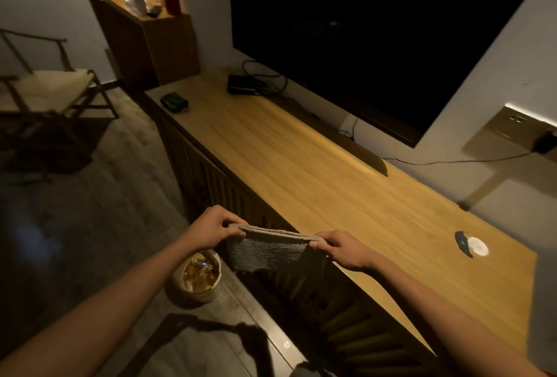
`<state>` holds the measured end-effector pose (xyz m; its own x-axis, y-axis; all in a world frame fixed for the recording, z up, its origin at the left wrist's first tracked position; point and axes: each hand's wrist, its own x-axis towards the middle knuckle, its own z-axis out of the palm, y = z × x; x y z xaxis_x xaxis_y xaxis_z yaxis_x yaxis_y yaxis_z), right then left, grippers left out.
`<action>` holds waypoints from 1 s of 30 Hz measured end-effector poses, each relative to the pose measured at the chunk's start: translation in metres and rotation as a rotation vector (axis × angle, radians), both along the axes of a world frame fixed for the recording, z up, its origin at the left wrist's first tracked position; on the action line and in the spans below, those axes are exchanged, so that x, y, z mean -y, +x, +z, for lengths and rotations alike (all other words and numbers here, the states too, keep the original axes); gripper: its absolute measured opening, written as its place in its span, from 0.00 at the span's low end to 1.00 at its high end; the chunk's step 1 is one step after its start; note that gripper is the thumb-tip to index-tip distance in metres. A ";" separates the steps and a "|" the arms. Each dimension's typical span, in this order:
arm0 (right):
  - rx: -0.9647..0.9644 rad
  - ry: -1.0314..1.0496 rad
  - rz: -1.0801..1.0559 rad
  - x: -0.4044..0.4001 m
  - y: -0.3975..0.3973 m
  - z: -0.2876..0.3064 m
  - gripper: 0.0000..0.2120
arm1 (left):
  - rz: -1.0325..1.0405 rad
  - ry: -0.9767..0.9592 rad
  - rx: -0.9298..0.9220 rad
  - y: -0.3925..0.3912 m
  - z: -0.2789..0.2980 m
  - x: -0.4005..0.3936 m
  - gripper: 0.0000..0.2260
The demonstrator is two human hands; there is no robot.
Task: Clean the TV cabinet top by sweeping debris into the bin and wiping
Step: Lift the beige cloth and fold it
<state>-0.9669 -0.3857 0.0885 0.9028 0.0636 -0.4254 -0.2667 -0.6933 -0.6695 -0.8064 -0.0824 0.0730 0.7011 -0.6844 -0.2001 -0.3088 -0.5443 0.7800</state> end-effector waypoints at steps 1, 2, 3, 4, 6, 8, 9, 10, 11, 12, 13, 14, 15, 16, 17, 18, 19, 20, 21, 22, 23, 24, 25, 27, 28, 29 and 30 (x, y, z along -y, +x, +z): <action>0.002 0.003 0.008 -0.003 0.010 0.002 0.15 | 0.014 -0.005 0.011 0.007 0.003 -0.005 0.11; 0.006 0.006 0.015 -0.006 0.021 0.003 0.15 | 0.029 -0.007 0.018 0.014 0.005 -0.010 0.11; 0.015 0.005 0.025 -0.008 0.031 0.004 0.15 | 0.046 -0.009 0.023 0.021 0.007 -0.014 0.11; 0.026 0.000 0.037 -0.010 0.042 0.005 0.15 | 0.063 -0.010 0.031 0.029 0.009 -0.018 0.12; 0.045 -0.010 0.057 -0.013 0.067 0.008 0.15 | 0.088 -0.007 0.060 0.047 0.012 -0.025 0.12; 0.067 -0.013 0.065 -0.014 0.093 0.012 0.15 | 0.101 -0.002 0.099 0.070 0.016 -0.027 0.12; 0.080 -0.012 0.064 -0.014 0.107 0.014 0.15 | 0.103 0.002 0.120 0.083 0.018 -0.027 0.12; 0.094 -0.013 0.060 -0.014 0.122 0.016 0.15 | 0.102 0.012 0.143 0.097 0.021 -0.026 0.12; 0.108 -0.018 0.055 -0.013 0.138 0.017 0.15 | 0.094 0.023 0.167 0.112 0.024 -0.025 0.12; 0.119 -0.026 0.054 -0.012 0.155 0.018 0.15 | 0.081 0.033 0.188 0.129 0.027 -0.023 0.12; 0.130 -0.033 0.054 -0.009 0.172 0.018 0.15 | 0.062 0.040 0.208 0.146 0.029 -0.021 0.11; 0.142 -0.036 0.054 -0.006 0.190 0.018 0.16 | 0.044 0.045 0.228 0.164 0.032 -0.018 0.11; 0.152 -0.036 0.049 -0.003 0.208 0.019 0.16 | 0.033 0.047 0.247 0.181 0.034 -0.015 0.11; 0.158 -0.032 0.038 0.000 0.226 0.019 0.15 | 0.033 0.049 0.260 0.199 0.036 -0.011 0.11; 0.160 -0.021 0.018 0.003 0.243 0.021 0.14 | 0.039 0.054 0.270 0.217 0.038 -0.007 0.12; 0.162 -0.002 -0.006 0.006 0.258 0.022 0.13 | 0.040 0.064 0.274 0.234 0.040 -0.003 0.12; 0.164 0.016 -0.028 0.009 0.274 0.022 0.10 | 0.035 0.078 0.277 0.251 0.043 0.001 0.12; 0.170 0.030 -0.047 0.013 0.290 0.021 0.08 | 0.029 0.085 0.278 0.269 0.045 0.005 0.12; 0.174 0.043 -0.067 0.016 0.305 0.021 0.07 | 0.026 0.083 0.279 0.287 0.046 0.009 0.12; 0.176 0.063 -0.094 0.020 0.321 0.022 0.06 | 0.023 0.076 0.280 0.304 0.047 0.013 0.11; 0.179 0.085 -0.122 0.023 0.335 0.022 0.06 | 0.021 0.072 0.281 0.320 0.048 0.017 0.10; 0.182 0.103 -0.144 0.027 0.349 0.022 0.07 | 0.019 0.072 0.281 0.335 0.047 0.019 0.11; 0.185 0.113 -0.158 0.029 0.362 0.021 0.07 | 0.017 0.074 0.281 0.350 0.047 0.022 0.11; 0.186 0.115 -0.170 0.033 0.386 0.020 0.07 | 0.025 0.075 0.285 0.376 0.044 0.026 0.13; 0.186 0.111 -0.173 0.034 0.397 0.020 0.06 | 0.034 0.071 0.292 0.388 0.043 0.027 0.14; 0.184 0.103 -0.175 0.034 0.407 0.021 0.06 | 0.042 0.067 0.299 0.399 0.041 0.028 0.14; 0.185 0.088 -0.173 0.035 0.416 0.022 0.06 | 0.047 0.068 0.303 0.408 0.041 0.029 0.15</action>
